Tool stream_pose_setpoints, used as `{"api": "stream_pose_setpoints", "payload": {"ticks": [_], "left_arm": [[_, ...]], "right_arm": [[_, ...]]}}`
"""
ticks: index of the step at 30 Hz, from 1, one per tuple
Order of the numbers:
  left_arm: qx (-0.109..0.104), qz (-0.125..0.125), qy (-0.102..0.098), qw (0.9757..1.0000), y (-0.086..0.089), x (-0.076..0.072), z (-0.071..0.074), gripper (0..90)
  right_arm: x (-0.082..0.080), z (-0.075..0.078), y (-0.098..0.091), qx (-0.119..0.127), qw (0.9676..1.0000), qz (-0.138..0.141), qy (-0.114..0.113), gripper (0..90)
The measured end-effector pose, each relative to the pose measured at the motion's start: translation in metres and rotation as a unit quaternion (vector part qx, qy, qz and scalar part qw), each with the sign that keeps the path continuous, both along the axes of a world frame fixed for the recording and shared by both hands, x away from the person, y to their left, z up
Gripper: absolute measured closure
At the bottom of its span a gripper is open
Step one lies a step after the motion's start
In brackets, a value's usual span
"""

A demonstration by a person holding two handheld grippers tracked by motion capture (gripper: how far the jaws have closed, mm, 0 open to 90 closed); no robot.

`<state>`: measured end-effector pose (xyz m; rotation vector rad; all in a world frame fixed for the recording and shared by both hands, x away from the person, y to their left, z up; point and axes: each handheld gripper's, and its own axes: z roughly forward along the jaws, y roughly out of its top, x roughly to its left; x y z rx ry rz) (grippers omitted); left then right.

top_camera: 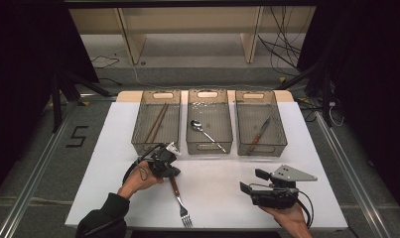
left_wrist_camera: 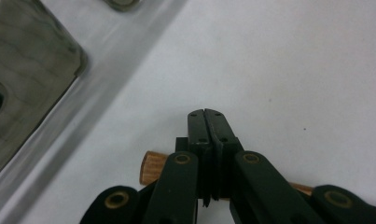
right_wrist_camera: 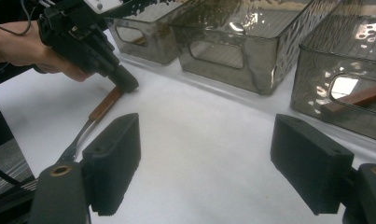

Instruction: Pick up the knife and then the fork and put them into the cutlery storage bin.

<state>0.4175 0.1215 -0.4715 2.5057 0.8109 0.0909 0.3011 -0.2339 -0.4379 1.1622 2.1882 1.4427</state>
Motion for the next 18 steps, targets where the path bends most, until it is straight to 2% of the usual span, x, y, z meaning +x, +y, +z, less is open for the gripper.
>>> {"api": "stream_pose_setpoints", "payload": {"ticks": [5, 12, 18], "left_arm": [[0.025, -0.001, 0.0, 0.9997, 0.007, -0.005, 0.003, 88.9], [0.038, 0.017, 0.016, 0.999, 0.031, -0.018, 0.003, 88.9], [0.048, 0.031, 0.021, 0.9981, 0.047, -0.035, 0.004, 88.9]], "right_arm": [[0.0, 0.0, 0.0, -0.001, 1.0, 0.0, -0.002, 25.1], [0.0, 0.0, 0.001, -0.001, 1.0, 0.0, 0.0, 25.1], [0.0, 0.0, 0.001, -0.003, 1.0, 0.002, -0.002, 25.1]]}}
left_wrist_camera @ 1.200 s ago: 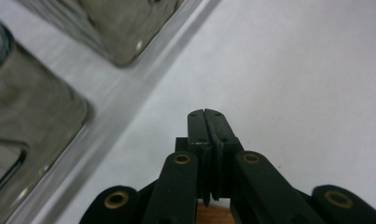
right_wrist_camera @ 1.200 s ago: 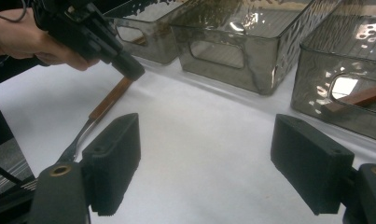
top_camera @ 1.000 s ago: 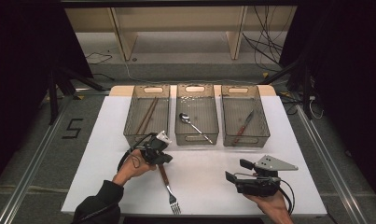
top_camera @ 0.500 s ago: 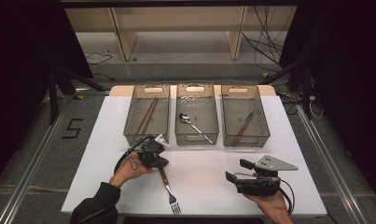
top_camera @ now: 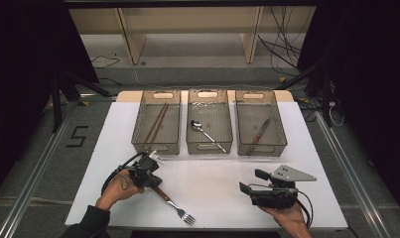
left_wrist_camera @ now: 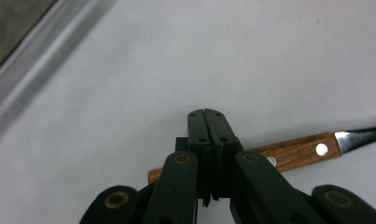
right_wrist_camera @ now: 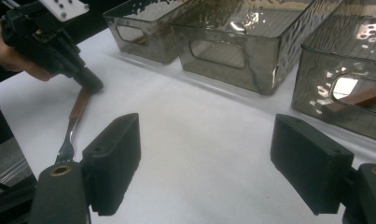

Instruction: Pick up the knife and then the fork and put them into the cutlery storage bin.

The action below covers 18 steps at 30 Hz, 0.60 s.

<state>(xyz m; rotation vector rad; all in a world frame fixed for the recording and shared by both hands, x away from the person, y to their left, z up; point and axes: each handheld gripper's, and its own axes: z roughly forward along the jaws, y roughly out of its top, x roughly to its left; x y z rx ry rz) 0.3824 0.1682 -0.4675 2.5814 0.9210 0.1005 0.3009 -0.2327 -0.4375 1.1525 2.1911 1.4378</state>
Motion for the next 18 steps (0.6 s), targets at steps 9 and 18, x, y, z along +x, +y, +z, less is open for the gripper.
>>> {"api": "stream_pose_setpoints", "payload": {"ticks": [9, 18], "left_arm": [[0.027, -0.002, 0.011, 0.9996, 0.011, -0.024, 0.002, 88.9], [0.033, -0.008, 0.024, 0.9991, 0.016, -0.036, 0.004, 88.6]], "right_arm": [[-0.001, 0.001, 0.001, -0.001, 1.0, 0.001, -0.002, 25.1], [-0.001, 0.001, 0.001, -0.002, 1.0, 0.002, -0.003, 25.1]]}}
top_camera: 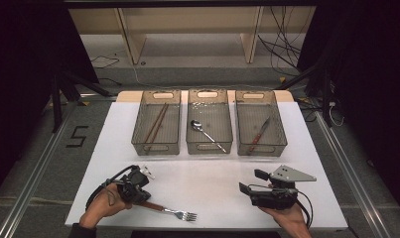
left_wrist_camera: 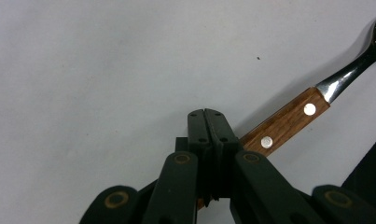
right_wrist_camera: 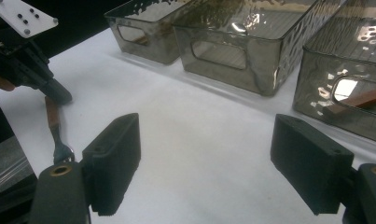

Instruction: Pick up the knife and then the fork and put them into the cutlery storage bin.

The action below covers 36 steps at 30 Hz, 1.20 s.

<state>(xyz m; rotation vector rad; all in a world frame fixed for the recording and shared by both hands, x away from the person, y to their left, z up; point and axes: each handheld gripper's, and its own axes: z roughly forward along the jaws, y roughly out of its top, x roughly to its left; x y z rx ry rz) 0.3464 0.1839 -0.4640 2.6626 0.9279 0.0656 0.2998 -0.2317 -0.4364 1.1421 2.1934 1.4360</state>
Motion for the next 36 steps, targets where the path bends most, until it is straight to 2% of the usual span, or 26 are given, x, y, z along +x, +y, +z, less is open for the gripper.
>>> {"api": "stream_pose_setpoints", "payload": {"ticks": [3, 5, 6, 8, 13, 17, 20, 24, 28, 33, 36], "left_arm": [[-0.008, 0.001, -0.014, 0.9999, 0.0, 0.001, 0.006, 81.8], [-0.02, -0.002, -0.021, 0.9996, 0.0, 0.001, 0.011, 72.2], [-0.019, -0.01, -0.023, 0.9995, 0.001, 0.0, 0.014, 67.1], [-0.022, -0.009, -0.024, 0.9994, -0.001, -0.001, 0.019, 56.0], [-0.01, -0.014, -0.016, 0.9997, -0.001, -0.003, 0.024, 33.3], [0.009, -0.042, -0.007, 0.9991, -0.006, -0.006, 0.02, 23.5], [0.02, -0.061, -0.005, 0.9979, -0.009, -0.009, 0.016, 22.2], [0.023, -0.084, -0.002, 0.9962, -0.016, -0.013, 0.013, 25.0], [0.042, -0.111, 0.003, 0.9929, -0.022, -0.012, 0.011, 30.1], [0.043, -0.133, 0.01, 0.9901, -0.027, -0.014, 0.006, 38.0], [0.048, -0.147, 0.006, 0.9879, -0.029, -0.014, 0.005, 43.2]], "right_arm": [[0.0, 0.0, 0.0, 0.0, 1.0, -0.001, 0.0, 25.1], [0.0, 0.0, 0.001, 0.0, 1.0, -0.001, 0.001, 25.1], [0.0, 0.0, 0.001, -0.001, 1.0, -0.001, 0.0, 25.1], [0.0, 0.0, 0.001, -0.001, 1.0, 0.0, 0.001, 25.0], [0.0, 0.0, 0.0, 0.0, 1.0, 0.0, 0.0, 25.1], [0.0, 0.0, 0.0, 0.0, 1.0, 0.0, 0.0, 25.1], [0.0, 0.0, 0.001, 0.0, 1.0, 0.0, 0.001, 25.1], [0.0, 0.0, 0.001, -0.001, 1.0, 0.0, 0.001, 25.1], [0.001, -0.001, 0.001, -0.001, 1.0, 0.0, 0.001, 25.1], [0.0, 0.0, 0.0, 0.0, 1.0, 0.001, 0.0, 25.1], [0.0, -0.001, 0.0, 0.0, 1.0, 0.001, 0.001, 25.1]]}}
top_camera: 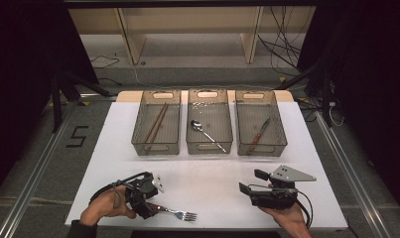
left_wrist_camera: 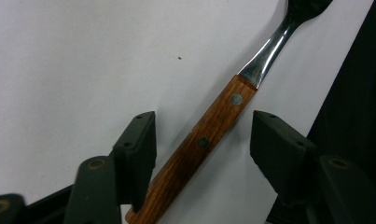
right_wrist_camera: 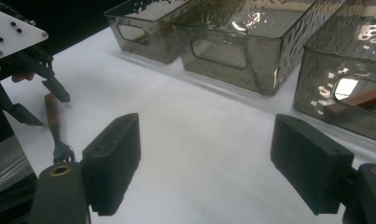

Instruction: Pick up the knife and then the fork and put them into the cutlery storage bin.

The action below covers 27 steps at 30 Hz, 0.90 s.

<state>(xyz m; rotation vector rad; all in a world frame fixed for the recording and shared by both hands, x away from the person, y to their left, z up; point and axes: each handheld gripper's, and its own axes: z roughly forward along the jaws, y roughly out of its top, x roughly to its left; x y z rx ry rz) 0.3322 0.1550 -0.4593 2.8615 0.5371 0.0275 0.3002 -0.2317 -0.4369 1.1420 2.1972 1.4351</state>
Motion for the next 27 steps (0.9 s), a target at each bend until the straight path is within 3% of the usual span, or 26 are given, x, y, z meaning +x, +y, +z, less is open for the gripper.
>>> {"api": "stream_pose_setpoints", "payload": {"ticks": [13, 27], "left_arm": [[0.017, -0.064, -0.01, 0.9977, -0.0096, -0.0033, -0.0018, 64.2], [0.004, -0.091, -0.012, 0.9958, -0.0083, -0.0049, -0.0021, 75.7]], "right_arm": [[0.0005, -0.0005, 0.0002, -0.001, 1.0, 0.0, 0.001, 25.1], [0.0001, -0.0005, 0.0009, -0.003, 1.0, 0.0, 0.002, 25.1]]}}
